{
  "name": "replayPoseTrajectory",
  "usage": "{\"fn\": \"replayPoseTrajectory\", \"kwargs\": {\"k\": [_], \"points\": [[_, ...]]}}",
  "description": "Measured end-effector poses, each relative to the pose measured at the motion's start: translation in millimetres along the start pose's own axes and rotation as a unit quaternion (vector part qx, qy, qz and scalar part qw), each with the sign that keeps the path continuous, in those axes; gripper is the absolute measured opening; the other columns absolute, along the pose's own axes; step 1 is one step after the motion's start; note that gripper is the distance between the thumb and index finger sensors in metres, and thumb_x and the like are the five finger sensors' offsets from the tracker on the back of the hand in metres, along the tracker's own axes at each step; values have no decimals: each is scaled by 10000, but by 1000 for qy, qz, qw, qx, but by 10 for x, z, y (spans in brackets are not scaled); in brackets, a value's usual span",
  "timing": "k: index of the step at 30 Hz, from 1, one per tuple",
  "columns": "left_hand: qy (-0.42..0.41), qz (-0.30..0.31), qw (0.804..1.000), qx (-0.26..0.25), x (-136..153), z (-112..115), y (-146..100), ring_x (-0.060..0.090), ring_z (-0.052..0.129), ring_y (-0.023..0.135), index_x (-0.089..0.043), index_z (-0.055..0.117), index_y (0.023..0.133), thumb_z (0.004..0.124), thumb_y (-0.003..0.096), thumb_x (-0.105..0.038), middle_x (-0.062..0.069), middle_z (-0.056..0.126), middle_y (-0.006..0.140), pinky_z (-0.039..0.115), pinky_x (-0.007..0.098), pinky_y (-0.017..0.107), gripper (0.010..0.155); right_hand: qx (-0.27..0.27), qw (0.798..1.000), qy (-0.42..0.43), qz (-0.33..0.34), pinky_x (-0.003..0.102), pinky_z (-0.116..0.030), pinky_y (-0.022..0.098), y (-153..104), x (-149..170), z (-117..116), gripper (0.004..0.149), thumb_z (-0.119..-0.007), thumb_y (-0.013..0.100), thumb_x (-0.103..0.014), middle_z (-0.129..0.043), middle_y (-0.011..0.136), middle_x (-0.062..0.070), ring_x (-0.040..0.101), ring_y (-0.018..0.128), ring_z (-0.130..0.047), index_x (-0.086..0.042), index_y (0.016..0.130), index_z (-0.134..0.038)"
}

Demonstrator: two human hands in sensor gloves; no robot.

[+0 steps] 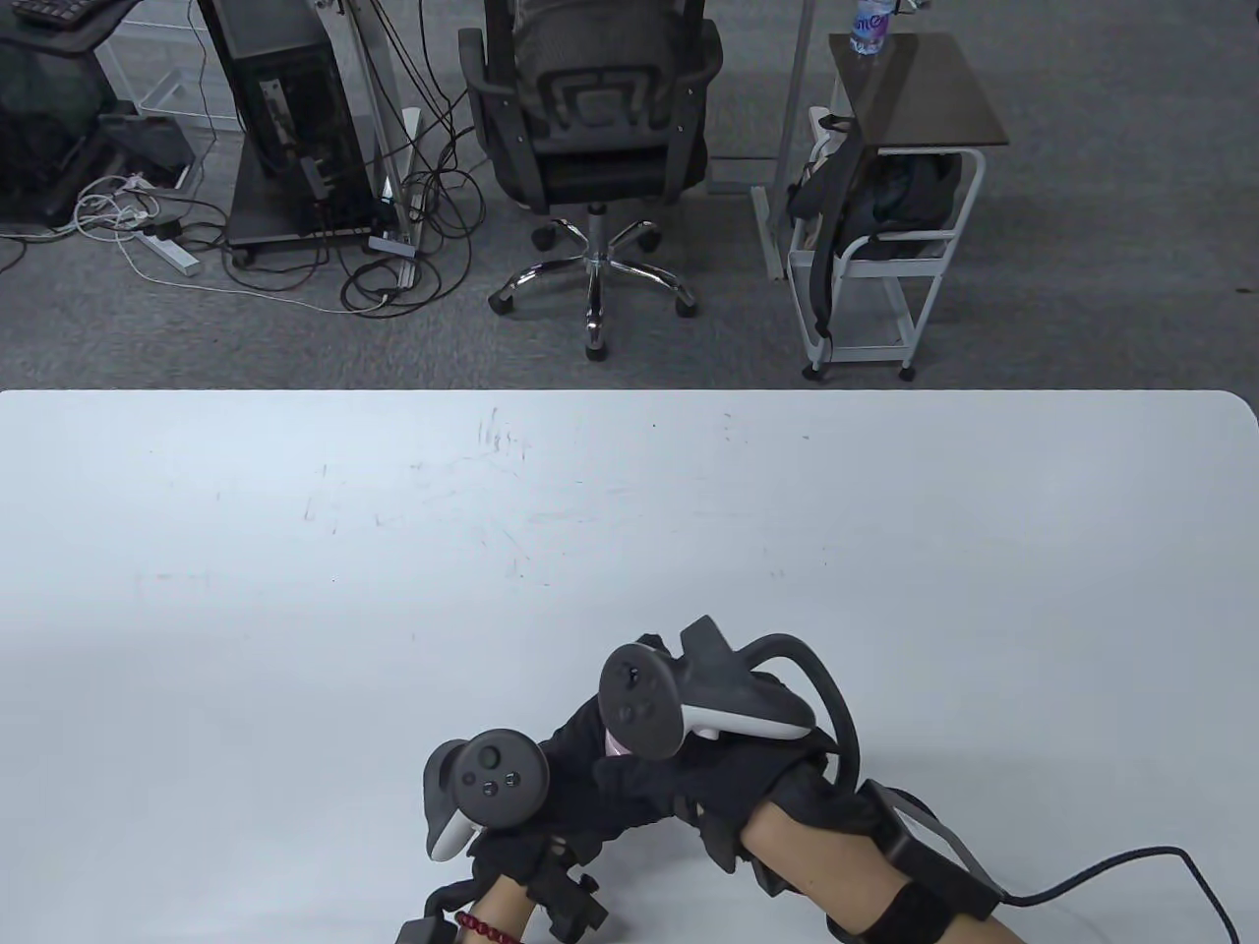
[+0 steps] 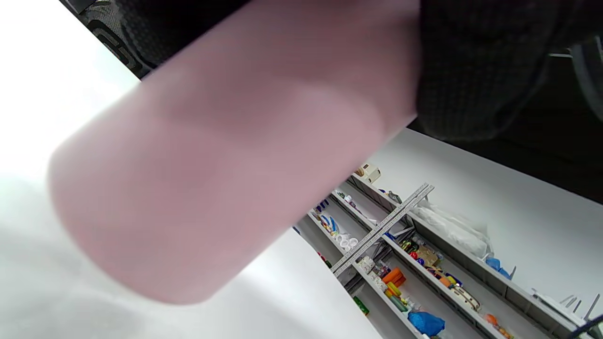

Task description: Open thermos by twisting cap

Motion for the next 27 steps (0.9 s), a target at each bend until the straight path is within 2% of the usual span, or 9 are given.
{"fn": "replayPoseTrajectory", "kwargs": {"k": [5,7,9,12,15,18,21,23,27], "points": [[12,6,1000,10,-16,5,4,372,743,926,-158,411,1061,950,228,-555,136,564,1084,741,500,692,1068,-31,983,77,161,773,-470,612,-53,131,-27,806,-863,483,-295,-539,993,340,432,789,-746,-125,1104,-378],[13,11,1000,10,-53,12,12,373,739,928,-161,412,1063,947,236,-556,131,562,1088,738,502,694,1061,-15,976,106,192,800,-429,603,-110,221,-29,792,-879,476,-233,-485,1051,312,463,857,-680,-174,1107,-404],[37,15,999,22,-73,42,21,365,733,938,-171,408,1065,945,240,-558,122,556,1095,736,499,700,1058,-46,970,125,201,800,-359,623,-146,235,-80,793,-890,466,-117,-399,1103,251,499,913,-566,-227,1096,-421],[24,15,999,26,-72,63,22,368,740,934,-161,411,1064,942,241,-561,128,561,1092,738,502,697,1058,21,968,111,226,799,-401,610,-229,294,-13,800,-927,412,-131,-455,1093,231,510,886,-601,-250,1071,-490],[17,7,1000,7,-44,11,6,371,741,930,-157,411,1062,940,243,-561,129,561,1091,739,502,694,1056,70,950,199,230,805,-400,609,-329,521,120,828,-934,412,-176,-435,1099,249,533,876,-594,-247,1086,-459],[2,-4,1000,-17,-5,-61,-12,376,734,932,-153,404,1063,939,248,-558,139,553,1092,736,504,692,1056,129,939,261,182,810,-394,609,-402,864,138,837,-925,428,-194,-419,1094,286,554,870,-583,-218,1100,-428],[-13,-8,1000,-26,6,-97,-15,375,718,946,-157,387,1066,937,258,-553,127,535,1102,728,501,701,1054,153,953,249,79,813,-411,601,-374,1183,-96,839,-920,441,-232,-440,1072,328,560,845,-618,-174,1107,-413],[-8,-8,999,-31,5,-110,-20,373,714,951,-160,382,1068,936,261,-552,127,528,1106,726,499,705,1054,128,969,210,-2,812,-424,594,-292,1367,-462,839,-918,442,-252,-454,1057,343,562,828,-637,-155,1105,-413],[-11,-10,1000,-27,12,-98,-14,397,694,961,-171,368,1071,937,269,-541,119,510,1118,722,504,706,1051,68,975,199,-69,805,-441,589,-148,1544,-1188,840,-916,440,-270,-473,1041,355,558,814,-657,-144,1101,-413]]}}
Point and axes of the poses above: the tracker on the back of each hand, its own x axis roughly to the little-finger side, its own y axis roughly from the wrist to the fingertips, z = x × y, the point moved 3 cm from there along y, roughly from the wrist to the fingertips
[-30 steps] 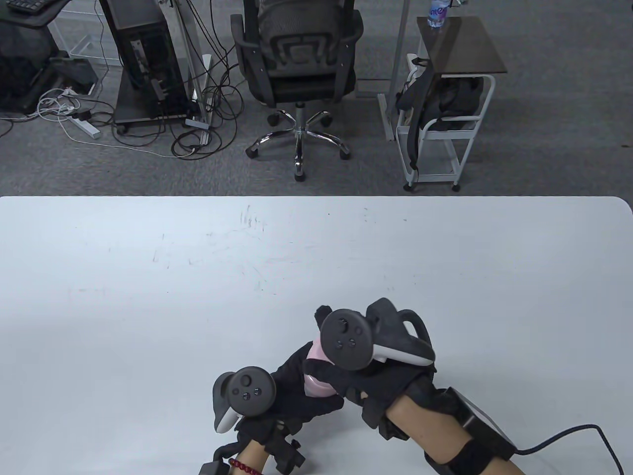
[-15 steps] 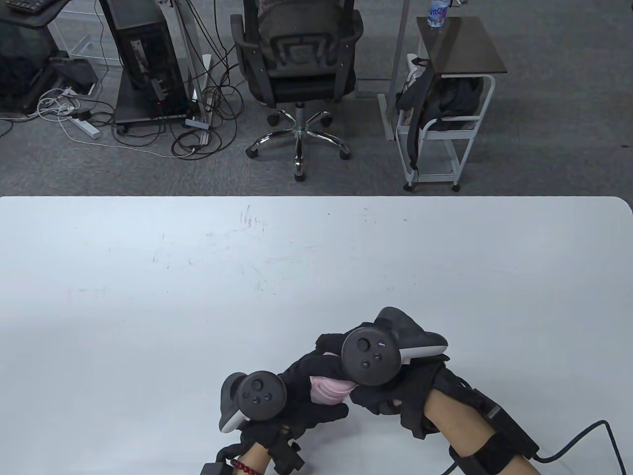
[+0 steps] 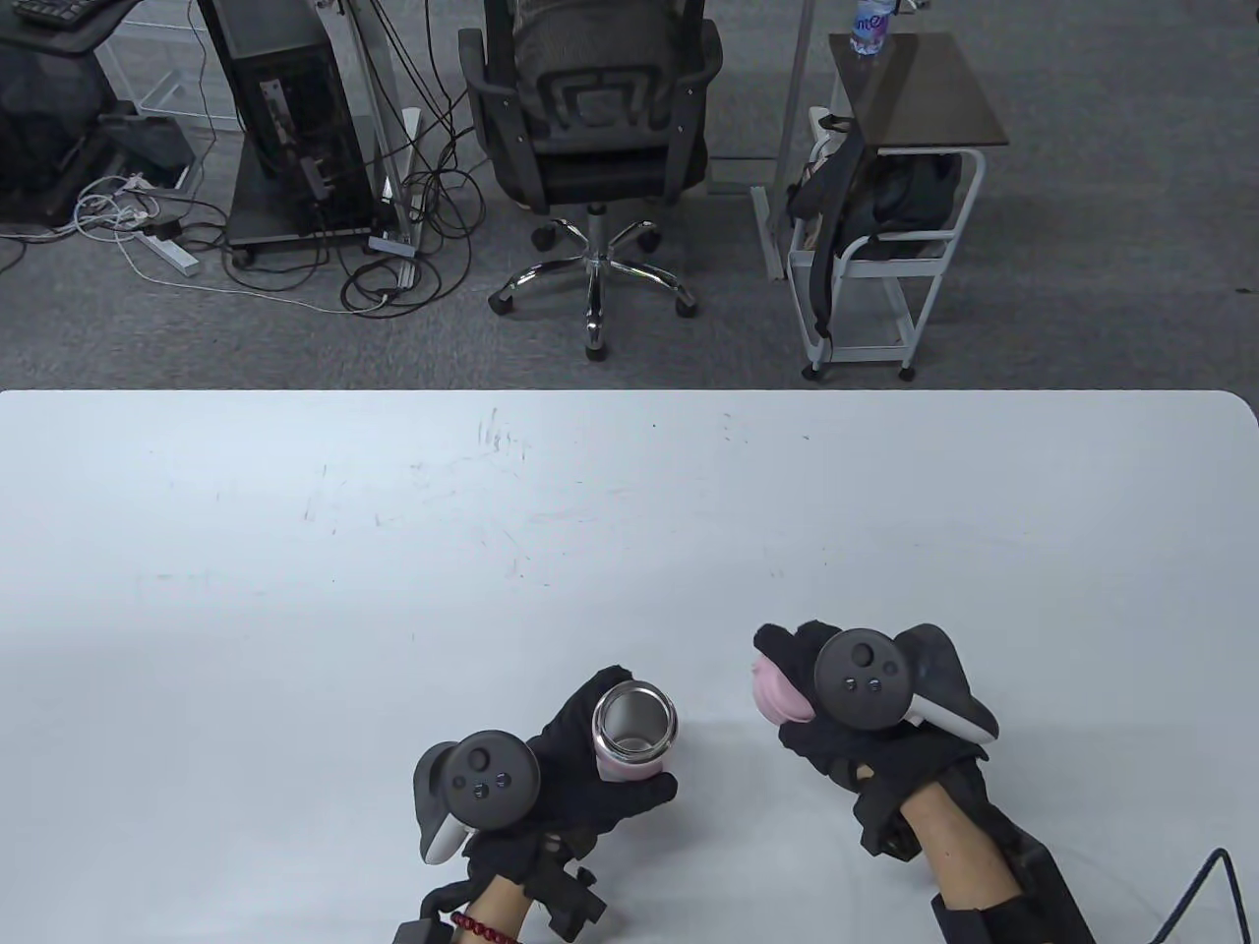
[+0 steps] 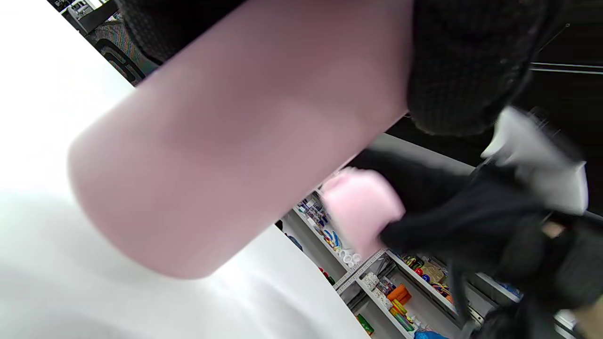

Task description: Open thermos by twisting cap

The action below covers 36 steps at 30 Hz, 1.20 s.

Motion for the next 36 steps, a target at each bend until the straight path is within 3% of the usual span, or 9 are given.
{"fn": "replayPoseTrajectory", "kwargs": {"k": [6,13,17,23,25,30,34,36], "points": [[1,-8,1000,4,23,11,4,390,681,979,-185,356,1073,942,283,-525,106,493,1132,724,493,710,1040,-23,999,7,-37,801,-444,587,59,290,-543,843,-901,448,-284,-459,1034,369,554,811,-657,-129,1098,-387],[-11,-27,999,15,73,51,26,378,661,1005,-203,337,1076,946,297,-508,82,467,1153,726,480,726,1035,-95,995,6,-33,797,-380,606,95,267,-738,871,-852,474,-287,-329,1056,351,562,854,-556,-121,1094,-262],[-5,-47,999,20,111,84,47,368,633,1032,-221,310,1078,945,321,-489,60,433,1168,720,475,746,1023,-87,996,15,-18,805,-357,605,45,234,-694,899,-843,479,-320,-261,1082,345,580,905,-500,-120,1101,-226],[8,-89,994,57,287,203,55,342,606,1051,-253,251,1078,915,361,-503,24,393,1177,714,469,763,1009,-24,1000,8,-18,806,-350,600,-73,216,-498,872,-794,496,-370,-248,1086,348,597,911,-472,-113,1104,-225],[-19,-106,993,47,348,187,63,337,607,1049,-250,249,1075,905,365,-514,29,394,1174,709,461,764,1002,-9,1000,11,-17,807,-348,599,-111,217,-448,859,-780,501,-384,-249,1086,352,601,911,-467,-107,1108,-238],[1,-99,994,55,376,202,44,298,614,1047,-282,239,1063,891,393,-489,13,406,1168,684,457,777,957,9,999,37,-22,806,-363,593,-166,281,-386,838,-757,509,-406,-253,1084,359,606,908,-470,-101,1112,-261],[-4,-71,994,77,376,135,38,388,595,1046,-206,278,1070,893,459,-438,74,436,1160,614,580,757,898,27,998,43,-22,808,-361,590,-180,307,-344,836,-756,508,-410,-255,1082,361,609,907,-467,-97,1112,-271],[8,-37,994,98,283,-28,44,478,571,1025,-143,278,1069,917,487,-428,147,436,1149,569,668,717,910,52,998,42,-17,809,-361,589,-200,295,-292,834,-757,506,-413,-260,1083,360,610,907,-465,-95,1112,-279]]}}
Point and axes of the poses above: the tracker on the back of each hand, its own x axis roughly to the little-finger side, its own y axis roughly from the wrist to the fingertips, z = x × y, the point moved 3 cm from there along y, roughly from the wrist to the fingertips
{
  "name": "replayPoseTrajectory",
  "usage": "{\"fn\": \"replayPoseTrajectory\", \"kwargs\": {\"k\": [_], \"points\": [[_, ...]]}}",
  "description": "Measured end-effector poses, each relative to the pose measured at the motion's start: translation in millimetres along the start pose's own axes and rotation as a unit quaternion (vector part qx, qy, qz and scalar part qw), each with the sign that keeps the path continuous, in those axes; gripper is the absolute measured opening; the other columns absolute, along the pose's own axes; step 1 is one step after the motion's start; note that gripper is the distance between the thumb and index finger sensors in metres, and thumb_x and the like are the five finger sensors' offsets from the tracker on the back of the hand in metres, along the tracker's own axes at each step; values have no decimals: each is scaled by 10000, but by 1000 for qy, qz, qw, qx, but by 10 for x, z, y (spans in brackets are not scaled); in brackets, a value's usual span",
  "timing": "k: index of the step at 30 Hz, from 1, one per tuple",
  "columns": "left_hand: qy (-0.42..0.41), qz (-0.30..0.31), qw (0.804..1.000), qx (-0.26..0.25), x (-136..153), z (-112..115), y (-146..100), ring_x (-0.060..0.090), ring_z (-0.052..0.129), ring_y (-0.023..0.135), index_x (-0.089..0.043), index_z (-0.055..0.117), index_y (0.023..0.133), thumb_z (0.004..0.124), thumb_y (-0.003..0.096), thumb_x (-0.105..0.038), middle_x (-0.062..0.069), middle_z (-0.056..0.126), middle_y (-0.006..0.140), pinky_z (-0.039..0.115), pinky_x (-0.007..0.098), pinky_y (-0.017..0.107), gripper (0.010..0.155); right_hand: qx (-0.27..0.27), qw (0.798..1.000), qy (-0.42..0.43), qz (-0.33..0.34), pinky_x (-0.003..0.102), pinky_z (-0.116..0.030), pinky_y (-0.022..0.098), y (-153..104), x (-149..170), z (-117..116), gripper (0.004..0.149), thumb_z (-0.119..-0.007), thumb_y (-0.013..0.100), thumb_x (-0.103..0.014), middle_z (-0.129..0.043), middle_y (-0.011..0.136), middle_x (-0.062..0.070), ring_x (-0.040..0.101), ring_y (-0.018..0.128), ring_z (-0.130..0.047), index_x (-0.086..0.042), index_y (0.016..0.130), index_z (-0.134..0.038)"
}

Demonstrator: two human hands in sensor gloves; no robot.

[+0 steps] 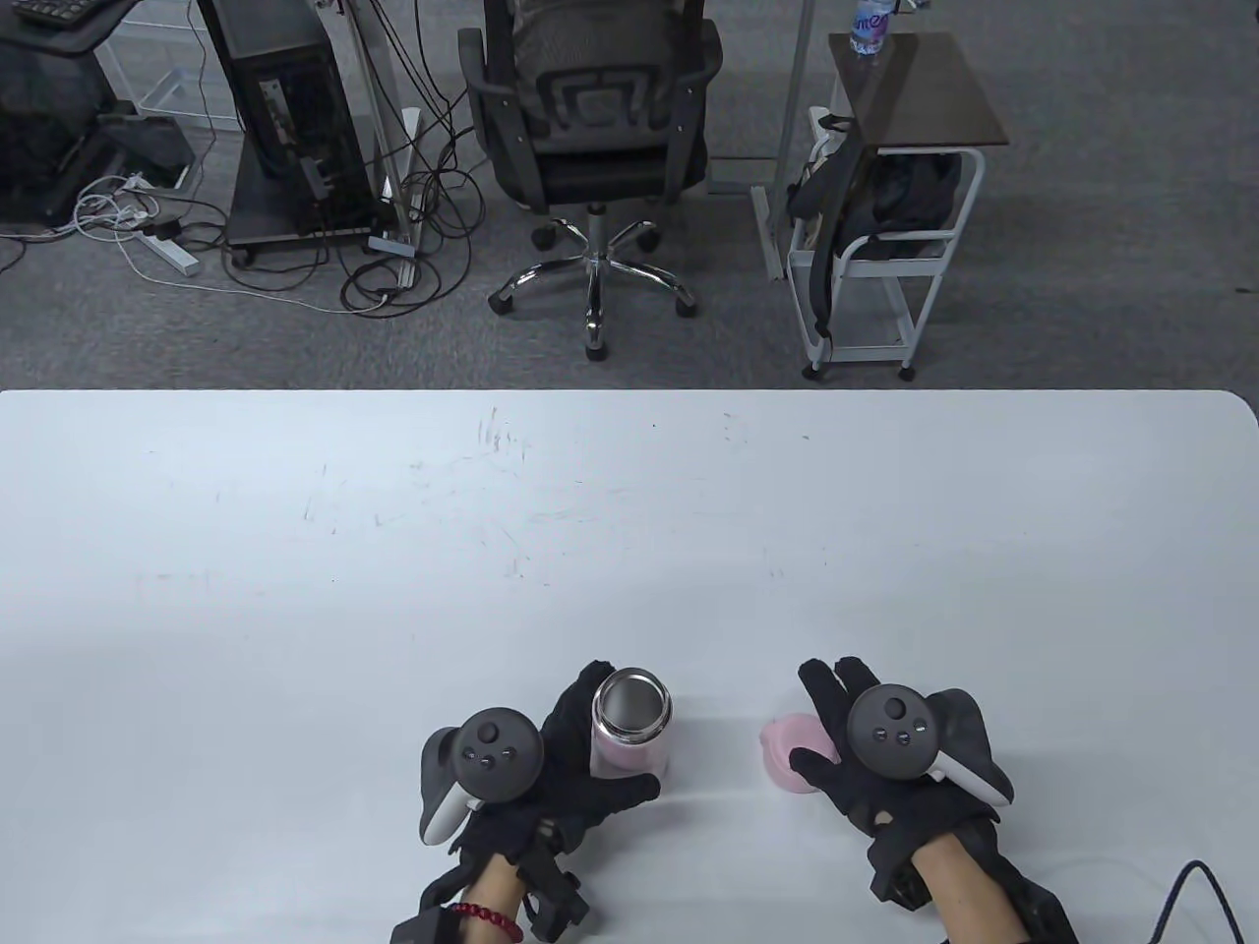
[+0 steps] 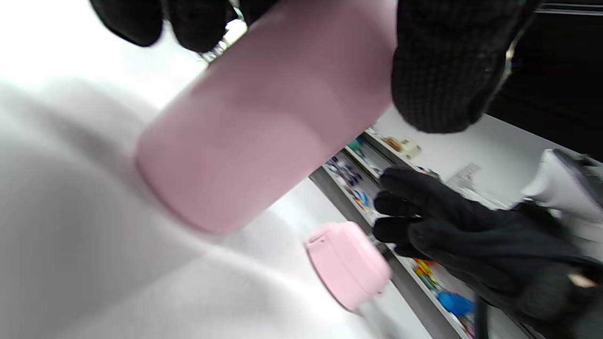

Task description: Open thermos by twisting cap

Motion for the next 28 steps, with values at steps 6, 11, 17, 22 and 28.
{"fn": "replayPoseTrajectory", "kwargs": {"k": [6,11,17,22,28], "points": [[216,-121,962,-116,57,-729,-480,521,391,1118,-207,227,1153,900,474,-500,132,357,1237,388,771,746,1000,49,999,-10,0,814,-348,591,-32,-21,64,829,-759,505,-421,-271,1089,352,609,913,-459,-100,1115,-300],[428,-229,868,-107,249,-790,-519,472,346,1150,-259,200,1152,791,503,-566,67,291,1260,357,770,755,930,55,998,-23,-18,816,-342,591,16,33,26,826,-755,505,-434,-278,1092,350,613,915,-455,-100,1116,-310],[379,-205,898,-82,211,-635,-380,434,313,1178,-320,203,1149,773,496,-579,2,289,1275,312,762,782,904,55,998,-19,-23,819,-343,589,48,84,-9,811,-747,507,-438,-295,1091,349,613,913,-462,-98,1116,-332],[372,-185,904,-101,151,-656,-424,449,370,1156,-293,248,1151,773,493,-572,37,355,1259,352,764,761,886,52,998,-25,-15,820,-341,587,56,45,-25,799,-737,510,-440,-303,1091,351,613,912,-466,-97,1116,-345],[379,-181,904,-87,142,-580,-378,449,380,1154,-292,253,1150,770,494,-569,40,359,1256,361,761,763,880,65,998,-27,-2,819,-347,586,-20,-28,22,793,-732,511,-441,-303,1090,351,608,912,-472,-101,1115,-346]]}}
Point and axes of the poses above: the tracker on the back of each hand, its own x axis roughly to the little-finger side, its own y axis roughly from the wrist to the fingertips, z = x × y, the point moved 3 cm from there along y, roughly from the wrist to the fingertips
